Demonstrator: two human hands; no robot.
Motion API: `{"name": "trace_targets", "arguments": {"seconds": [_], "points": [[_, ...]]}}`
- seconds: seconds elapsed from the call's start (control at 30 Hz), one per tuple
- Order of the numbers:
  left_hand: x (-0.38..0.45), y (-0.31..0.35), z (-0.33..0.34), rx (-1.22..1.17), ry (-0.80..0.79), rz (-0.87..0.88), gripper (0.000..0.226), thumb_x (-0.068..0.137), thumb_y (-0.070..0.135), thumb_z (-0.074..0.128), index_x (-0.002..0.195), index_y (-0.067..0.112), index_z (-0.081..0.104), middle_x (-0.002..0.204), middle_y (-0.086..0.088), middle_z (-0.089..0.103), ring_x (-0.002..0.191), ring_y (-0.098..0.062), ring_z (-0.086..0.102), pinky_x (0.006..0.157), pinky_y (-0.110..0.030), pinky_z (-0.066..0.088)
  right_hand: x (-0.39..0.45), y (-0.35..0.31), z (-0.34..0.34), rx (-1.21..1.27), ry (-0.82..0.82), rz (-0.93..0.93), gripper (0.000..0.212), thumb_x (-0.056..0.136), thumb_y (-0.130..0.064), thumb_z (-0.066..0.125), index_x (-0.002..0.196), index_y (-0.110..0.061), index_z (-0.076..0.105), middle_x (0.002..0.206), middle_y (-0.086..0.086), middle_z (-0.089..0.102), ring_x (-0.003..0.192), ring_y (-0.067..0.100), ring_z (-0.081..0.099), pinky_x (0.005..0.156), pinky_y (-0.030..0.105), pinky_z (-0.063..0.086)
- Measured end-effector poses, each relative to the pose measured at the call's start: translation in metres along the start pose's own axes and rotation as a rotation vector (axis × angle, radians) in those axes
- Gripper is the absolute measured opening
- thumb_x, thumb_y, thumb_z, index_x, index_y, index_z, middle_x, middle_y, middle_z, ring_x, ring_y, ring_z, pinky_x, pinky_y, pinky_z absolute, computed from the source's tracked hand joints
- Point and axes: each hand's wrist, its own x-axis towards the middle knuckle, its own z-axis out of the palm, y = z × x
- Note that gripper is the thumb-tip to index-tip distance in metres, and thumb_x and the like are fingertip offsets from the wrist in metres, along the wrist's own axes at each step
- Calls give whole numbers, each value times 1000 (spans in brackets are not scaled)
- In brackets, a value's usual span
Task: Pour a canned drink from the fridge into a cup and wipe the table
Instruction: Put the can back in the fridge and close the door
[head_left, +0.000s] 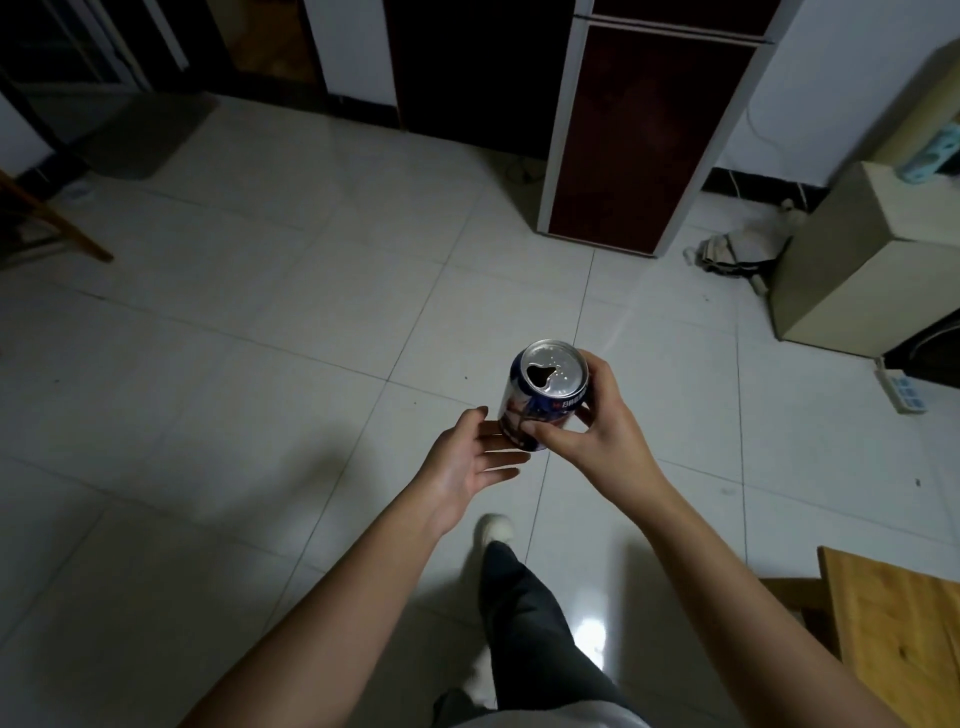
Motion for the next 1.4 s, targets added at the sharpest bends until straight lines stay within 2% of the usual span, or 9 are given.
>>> {"name": "trace_targets", "arguments": {"seconds": [0.13, 0.37, 0.53, 0.67, 0.8, 0.97, 1.23, 1.4], "points": [[47, 38, 4, 55, 11, 6, 39, 98, 29, 29, 91, 7, 60, 82, -12, 68, 79, -23, 66, 76, -32, 52, 59, 7, -6, 9, -7, -2, 66, 70, -12, 78, 120, -31, 39, 116, -16, 53, 108, -2, 53, 93, 18, 43], [145, 129, 20, 58, 41, 19, 38, 98, 29, 30, 88, 6, 59, 72, -9, 71, 80, -25, 66, 80, -33, 51, 186, 9, -22, 15, -1, -28, 67, 70, -15, 78, 123, -25, 40, 115, -18, 54, 109, -1, 53, 93, 19, 44], [202, 183, 30, 36, 67, 32, 40, 98, 30, 30, 89, 5, 60, 76, -12, 69, 79, -24, 67, 79, -33, 52, 266, 9, -34, 35, -15, -39, 66, 69, -12, 79, 122, -26, 41, 115, -17, 54, 107, -2, 54, 92, 16, 43], [244, 222, 33, 40, 63, 34, 41, 98, 31, 30, 90, 5, 59, 71, -9, 70, 79, -23, 67, 78, -32, 52, 325, 10, -41, 57, -18, -29, 67, 69, -11, 79, 122, -24, 41, 115, -17, 54, 107, -2, 54, 92, 15, 42], [291, 265, 36, 45, 59, 26, 39, 99, 31, 30, 93, 4, 58, 82, -13, 67, 81, -24, 66, 81, -33, 51, 388, 14, -44, 59, -12, -22, 67, 69, -12, 78, 122, -26, 39, 115, -18, 53, 107, -3, 53, 92, 15, 42], [364, 327, 29, 76, 33, 29, 39, 98, 31, 30, 93, 4, 58, 82, -13, 66, 81, -24, 66, 82, -34, 51, 479, 19, -40, 53, 18, -23, 67, 69, -12, 78, 121, -27, 39, 113, -19, 53, 106, -6, 52, 91, 13, 42], [488, 446, 28, 144, -6, 10, 39, 98, 31, 30, 90, 5, 58, 82, -14, 66, 78, -23, 66, 78, -32, 52, 636, 18, -37, 36, 119, -33, 67, 68, -13, 79, 115, -39, 38, 113, -21, 53, 109, 0, 53, 95, 19, 43], [548, 501, 35, 175, -42, -10, 38, 98, 30, 30, 87, 6, 58, 82, -13, 65, 78, -23, 65, 76, -32, 52, 710, 22, -45, 42, 161, -12, 69, 68, -14, 79, 122, -28, 38, 116, -16, 53, 111, 4, 53, 96, 21, 43]]}}
